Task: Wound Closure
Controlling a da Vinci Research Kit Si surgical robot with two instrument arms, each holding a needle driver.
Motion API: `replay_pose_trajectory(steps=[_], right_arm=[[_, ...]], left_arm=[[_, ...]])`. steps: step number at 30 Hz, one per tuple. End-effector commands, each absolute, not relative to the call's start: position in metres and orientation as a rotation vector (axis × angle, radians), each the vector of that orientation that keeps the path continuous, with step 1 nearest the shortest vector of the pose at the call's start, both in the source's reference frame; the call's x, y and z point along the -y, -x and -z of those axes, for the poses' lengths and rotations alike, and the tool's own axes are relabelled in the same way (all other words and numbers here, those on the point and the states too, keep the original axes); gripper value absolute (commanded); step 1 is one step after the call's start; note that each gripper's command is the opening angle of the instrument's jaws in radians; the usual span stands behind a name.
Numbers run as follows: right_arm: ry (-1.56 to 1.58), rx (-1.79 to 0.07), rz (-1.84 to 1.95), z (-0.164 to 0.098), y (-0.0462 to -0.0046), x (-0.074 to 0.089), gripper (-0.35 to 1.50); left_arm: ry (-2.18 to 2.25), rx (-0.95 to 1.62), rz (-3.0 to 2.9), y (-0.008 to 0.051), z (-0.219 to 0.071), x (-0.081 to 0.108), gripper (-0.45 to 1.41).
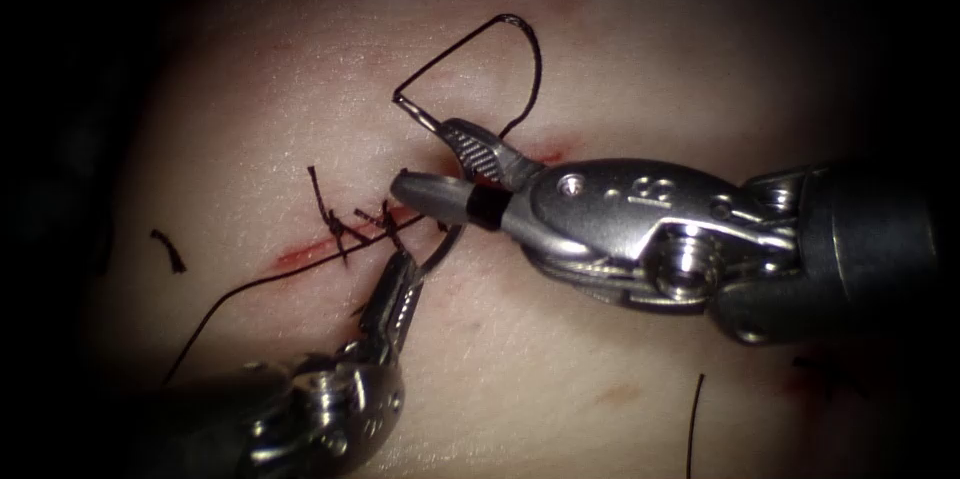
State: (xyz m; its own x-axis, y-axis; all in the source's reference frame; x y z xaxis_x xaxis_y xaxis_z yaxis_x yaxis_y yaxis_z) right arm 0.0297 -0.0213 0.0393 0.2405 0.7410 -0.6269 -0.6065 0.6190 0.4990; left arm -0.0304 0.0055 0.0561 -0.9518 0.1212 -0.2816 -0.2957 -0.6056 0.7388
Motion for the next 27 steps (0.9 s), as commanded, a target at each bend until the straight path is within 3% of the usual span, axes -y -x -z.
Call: replay_pose_trajectory(steps=[1, 4, 6, 7, 8, 12, 14, 15, 16, 18, 21, 23, 24, 27], right_arm=[[-0.168, -0.950, -0.923, -0.0397, -0.0308, 0.0217, 0.48], [-0.162, -0.939, -0.926, -0.0401, -0.0311, 0.0217, 0.46], [-0.137, -0.914, -0.917, -0.0403, -0.0312, 0.0218, 0.33], [-0.130, -0.906, -0.913, -0.0404, -0.0313, 0.0219, 0.20], [-0.128, -0.899, -0.912, -0.0405, -0.0313, 0.0220, -0.27], [-0.111, -0.880, -0.919, -0.0406, -0.0312, 0.0222, -0.35], [-0.068, -0.860, -0.887, -0.0405, -0.0311, 0.0222, -0.35], [-0.047, -0.858, -0.876, -0.0405, -0.0310, 0.0222, -0.35], [-0.026, -0.856, -0.871, -0.0404, -0.0308, 0.0221, -0.35], [0.017, -0.858, -0.856, -0.0403, -0.0303, 0.0218, -0.35], [0.026, -0.874, -0.850, -0.0403, -0.0298, 0.0215, -0.35], [0.033, -0.896, -0.849, -0.0403, -0.0294, 0.0213, -0.35], [0.027, -0.921, -0.845, -0.0405, -0.0290, 0.0212, -0.35], [0.023, -0.948, -0.841, -0.0407, -0.0287, 0.0211, -0.35]], left_arm=[[0.294, -1.261, -2.604, 0.0309, -0.0565, -0.0057, -0.45], [0.288, -1.268, -2.602, 0.0310, -0.0564, -0.0055, -0.45], [0.284, -1.269, -2.608, 0.0310, -0.0564, -0.0055, -0.45], [0.281, -1.268, -2.607, 0.0310, -0.0563, -0.0055, -0.45], [0.278, -1.274, -2.606, 0.0309, -0.0563, -0.0055, -0.45], [0.272, -1.281, -2.614, 0.0308, -0.0563, -0.0055, -0.40], [0.273, -1.279, -2.615, 0.0308, -0.0562, -0.0056, 0.29], [0.273, -1.279, -2.615, 0.0307, -0.0562, -0.0056, 0.41], [0.275, -1.278, -2.615, 0.0307, -0.0562, -0.0056, 0.66], [0.315, -1.253, -2.563, 0.0305, -0.0560, -0.0058, 0.91], [0.425, -1.173, -2.492, 0.0305, -0.0557, -0.0058, 0.81], [0.594, -1.090, -2.439, 0.0305, -0.0552, -0.0057, 0.91], [0.856, -0.929, -2.381, 0.0307, -0.0546, -0.0054, 1.04], [1.060, -0.775, -2.314, 0.0310, -0.0539, -0.0050, 1.09]])
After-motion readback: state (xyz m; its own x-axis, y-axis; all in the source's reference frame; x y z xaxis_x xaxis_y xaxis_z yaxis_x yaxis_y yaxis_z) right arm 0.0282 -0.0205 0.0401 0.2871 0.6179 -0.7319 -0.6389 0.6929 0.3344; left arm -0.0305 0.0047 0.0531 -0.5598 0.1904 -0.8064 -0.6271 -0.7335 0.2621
